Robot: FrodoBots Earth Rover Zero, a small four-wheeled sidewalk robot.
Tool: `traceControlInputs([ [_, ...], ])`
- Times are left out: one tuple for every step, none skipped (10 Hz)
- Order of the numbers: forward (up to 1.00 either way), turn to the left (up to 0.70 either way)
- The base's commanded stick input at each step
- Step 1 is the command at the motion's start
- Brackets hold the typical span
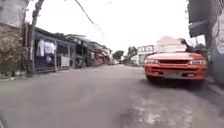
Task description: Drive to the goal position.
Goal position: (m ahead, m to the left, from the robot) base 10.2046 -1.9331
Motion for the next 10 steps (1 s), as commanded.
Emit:
traceControlInputs([
  [0.85, 0.09],
  [0.85, 0.09],
  [0.85, 0.09],
  [0.85, 0.09],
  [0.85, 0.09],
  [0.85, 0.09],
  [0.85, 0.09],
  [0.85, 0.09],
  [0.85, 0.09],
  [0.85, 0.09],
])
